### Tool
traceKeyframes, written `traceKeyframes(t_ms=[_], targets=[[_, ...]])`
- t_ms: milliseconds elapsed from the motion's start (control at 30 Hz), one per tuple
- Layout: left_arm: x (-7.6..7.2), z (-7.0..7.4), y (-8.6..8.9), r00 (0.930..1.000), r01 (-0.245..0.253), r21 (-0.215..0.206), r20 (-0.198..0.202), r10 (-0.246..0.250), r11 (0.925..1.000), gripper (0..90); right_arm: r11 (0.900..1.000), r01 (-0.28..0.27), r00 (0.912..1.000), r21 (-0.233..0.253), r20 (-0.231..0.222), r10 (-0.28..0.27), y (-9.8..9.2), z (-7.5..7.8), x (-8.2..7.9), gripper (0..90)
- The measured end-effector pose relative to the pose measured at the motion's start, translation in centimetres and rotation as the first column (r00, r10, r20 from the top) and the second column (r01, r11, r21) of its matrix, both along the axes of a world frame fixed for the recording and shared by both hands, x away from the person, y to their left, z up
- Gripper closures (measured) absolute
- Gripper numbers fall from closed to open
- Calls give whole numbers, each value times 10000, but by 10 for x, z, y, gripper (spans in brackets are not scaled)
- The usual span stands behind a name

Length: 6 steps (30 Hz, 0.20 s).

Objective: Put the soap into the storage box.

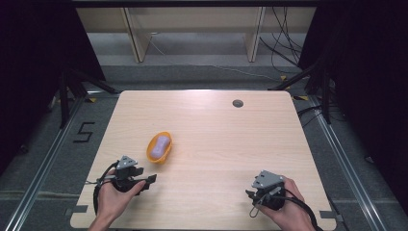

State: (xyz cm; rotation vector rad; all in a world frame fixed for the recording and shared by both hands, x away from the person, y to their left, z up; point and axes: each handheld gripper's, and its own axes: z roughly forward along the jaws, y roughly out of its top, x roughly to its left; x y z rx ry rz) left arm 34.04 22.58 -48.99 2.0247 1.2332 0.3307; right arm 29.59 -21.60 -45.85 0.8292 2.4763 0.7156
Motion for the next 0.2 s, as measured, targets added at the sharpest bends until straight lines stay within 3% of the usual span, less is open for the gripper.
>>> traceKeyframes(t_ms=[67, 100, 200], targets=[[0, -1, -2, 9999, -153, -241, 64, 154, 9996, 362, 10000, 7, 10000, -14, 49, -7, 0, 0, 0, 444], [1, 0, 0, 10000, 9, -50, -38, -9, 10000, 362, 10000, 4, 10000, -9, 58, -4, -1, 0, 0, 444], [1, -1, 0, 10000, -75, -386, -56, 73, 9992, 361, 10000, -25, 10000, 20, 29, 25, -1, 0, 1, 443]])
